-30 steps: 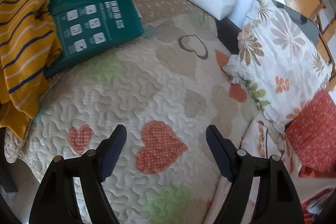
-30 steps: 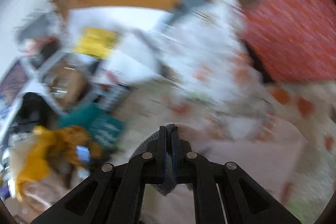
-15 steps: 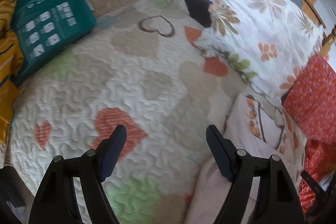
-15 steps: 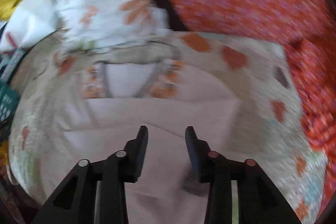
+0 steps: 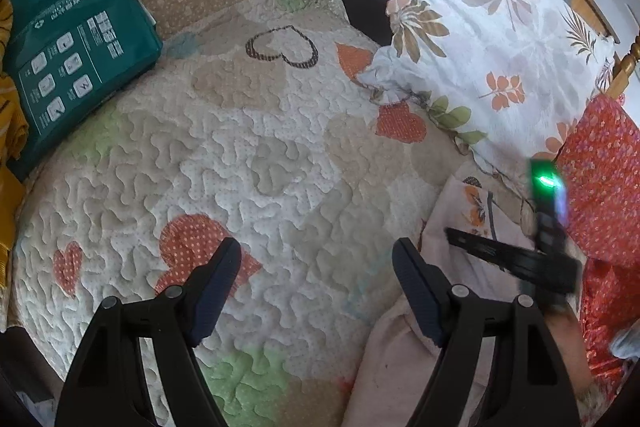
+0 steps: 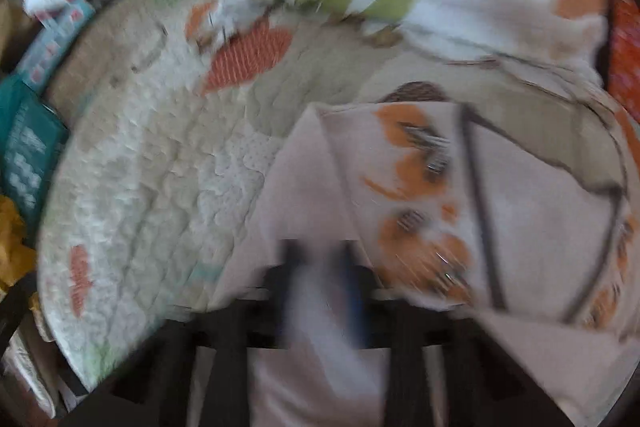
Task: Fold small clothes
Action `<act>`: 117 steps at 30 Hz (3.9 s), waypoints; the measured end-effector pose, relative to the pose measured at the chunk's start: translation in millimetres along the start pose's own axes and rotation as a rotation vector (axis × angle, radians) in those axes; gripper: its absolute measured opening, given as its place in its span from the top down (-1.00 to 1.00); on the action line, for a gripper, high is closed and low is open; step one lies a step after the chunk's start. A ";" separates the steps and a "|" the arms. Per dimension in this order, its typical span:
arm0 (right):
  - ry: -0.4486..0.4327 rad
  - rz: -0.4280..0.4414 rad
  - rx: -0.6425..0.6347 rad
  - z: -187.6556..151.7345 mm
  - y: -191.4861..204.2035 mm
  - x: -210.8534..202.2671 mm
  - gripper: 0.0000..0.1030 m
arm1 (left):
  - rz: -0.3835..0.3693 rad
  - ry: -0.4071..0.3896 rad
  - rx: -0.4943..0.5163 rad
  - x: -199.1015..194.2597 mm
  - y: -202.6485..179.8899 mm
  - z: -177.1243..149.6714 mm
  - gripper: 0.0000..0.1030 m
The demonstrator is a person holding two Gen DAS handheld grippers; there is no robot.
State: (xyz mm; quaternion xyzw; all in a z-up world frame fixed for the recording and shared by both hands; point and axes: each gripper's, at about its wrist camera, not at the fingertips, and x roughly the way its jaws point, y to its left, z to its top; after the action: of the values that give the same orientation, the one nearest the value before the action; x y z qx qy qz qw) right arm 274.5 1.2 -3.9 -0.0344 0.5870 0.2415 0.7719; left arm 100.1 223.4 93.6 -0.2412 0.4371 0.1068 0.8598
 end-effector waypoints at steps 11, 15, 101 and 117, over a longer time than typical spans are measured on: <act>-0.087 -0.018 0.037 27.4 28.1 -17.8 0.77 | -0.020 0.050 -0.011 9.9 2.3 -4.6 -0.50; -0.152 0.012 0.086 -34.4 16.6 -65.0 0.57 | -0.043 0.074 0.006 12.3 -5.2 -12.0 -0.50; -0.251 0.421 0.644 -507.4 -71.2 -172.7 0.79 | -0.263 0.318 0.050 -96.3 56.1 -247.7 0.85; -0.414 0.439 0.617 -313.0 -145.8 -215.9 0.78 | -0.326 0.062 0.080 -36.8 -69.9 -55.5 1.00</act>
State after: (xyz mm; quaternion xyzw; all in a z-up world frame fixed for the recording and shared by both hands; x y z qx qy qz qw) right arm 14.4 -304.4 65.2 0.3727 0.4578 0.2150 0.7780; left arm 67.0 136.0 117.8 -0.2775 0.4227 -0.0590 0.8607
